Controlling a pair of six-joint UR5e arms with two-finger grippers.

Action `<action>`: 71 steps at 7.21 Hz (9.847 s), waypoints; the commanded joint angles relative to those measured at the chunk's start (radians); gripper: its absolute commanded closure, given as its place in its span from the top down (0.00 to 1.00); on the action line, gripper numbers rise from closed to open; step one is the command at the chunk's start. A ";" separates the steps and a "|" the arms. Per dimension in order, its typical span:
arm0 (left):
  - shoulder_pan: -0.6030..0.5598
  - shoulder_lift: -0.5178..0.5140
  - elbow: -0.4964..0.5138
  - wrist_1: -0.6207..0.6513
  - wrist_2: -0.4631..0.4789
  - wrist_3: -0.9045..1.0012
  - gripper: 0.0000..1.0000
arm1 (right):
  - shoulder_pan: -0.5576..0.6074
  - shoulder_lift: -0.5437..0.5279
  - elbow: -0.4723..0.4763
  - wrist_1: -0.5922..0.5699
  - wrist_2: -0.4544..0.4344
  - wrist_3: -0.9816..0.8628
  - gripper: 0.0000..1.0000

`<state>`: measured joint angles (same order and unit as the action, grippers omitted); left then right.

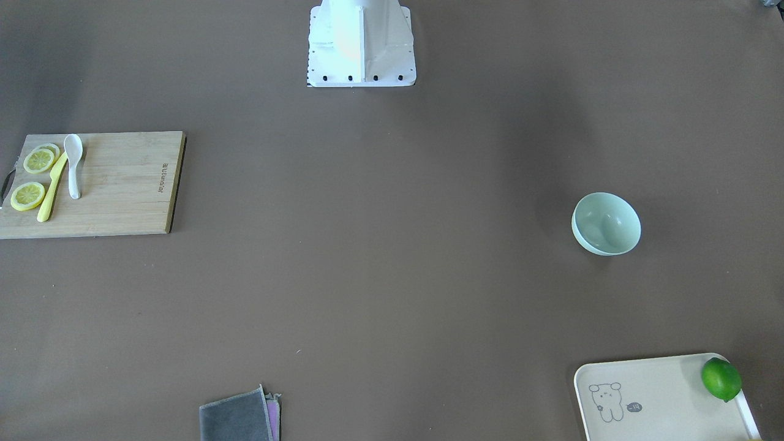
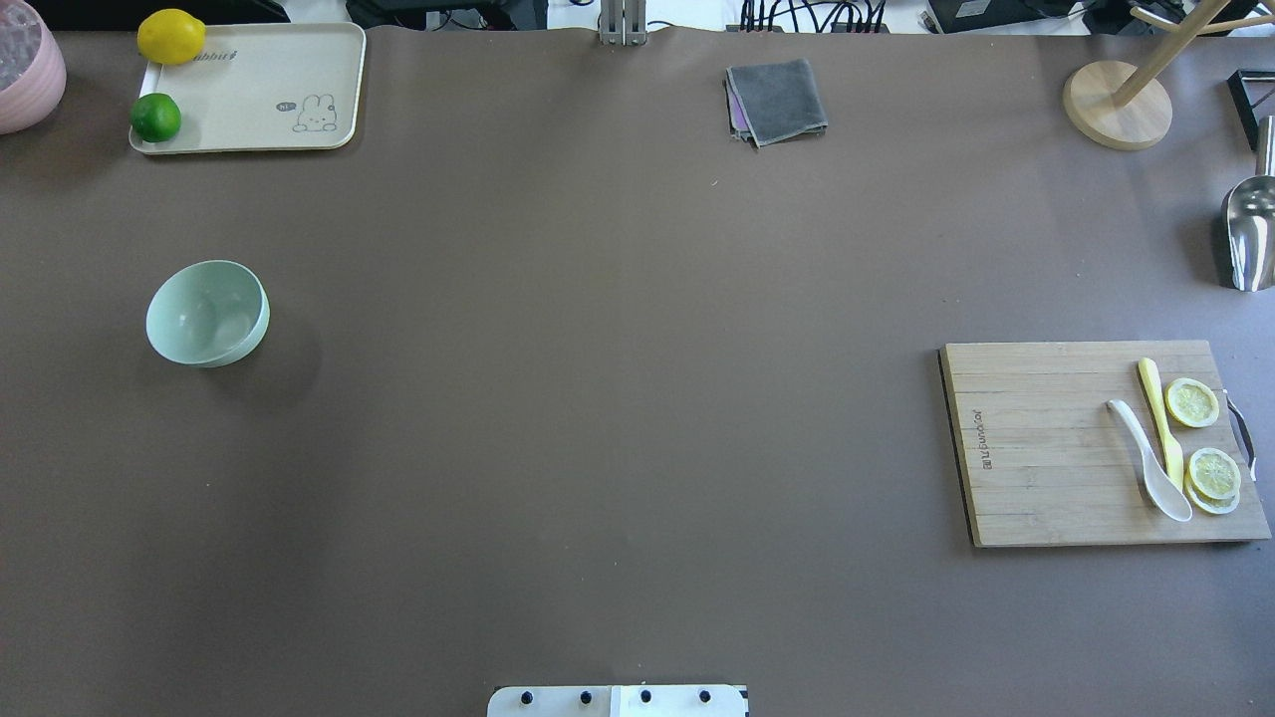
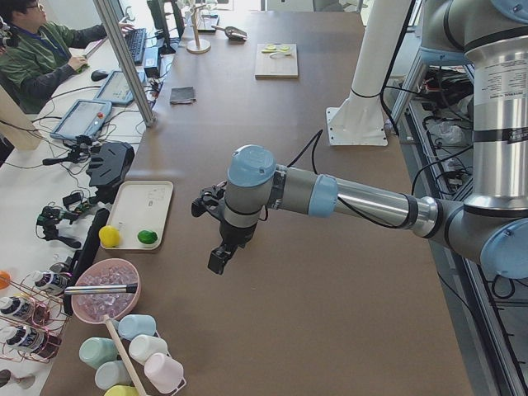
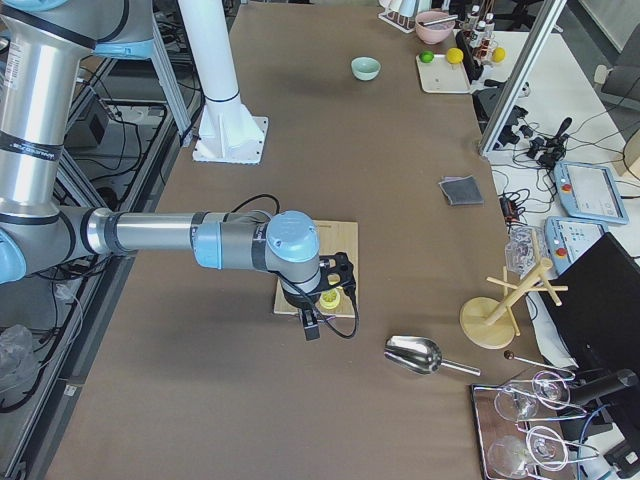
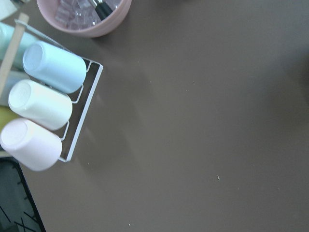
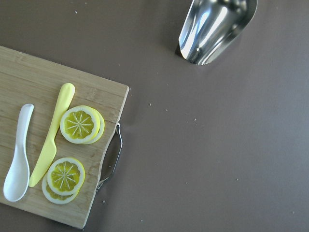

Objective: Place spoon in bowl

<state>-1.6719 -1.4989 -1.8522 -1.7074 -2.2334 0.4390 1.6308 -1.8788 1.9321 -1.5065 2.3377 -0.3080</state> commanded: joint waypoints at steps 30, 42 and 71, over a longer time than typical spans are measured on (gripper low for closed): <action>1.173 -0.719 0.292 -0.245 0.514 -1.794 0.00 | -0.459 0.043 0.015 0.540 -0.176 1.047 1.00; 0.649 -0.221 0.002 -0.228 0.067 -1.005 0.99 | -0.810 0.020 0.038 0.566 -0.456 1.079 0.97; 0.643 -0.212 0.014 -0.251 0.067 -1.020 0.99 | -1.019 0.467 0.076 0.164 -0.649 1.891 0.00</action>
<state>-1.0293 -1.7149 -1.8370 -1.9585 -2.1660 -0.5811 0.6969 -1.5956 1.9733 -1.0765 1.7998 1.4053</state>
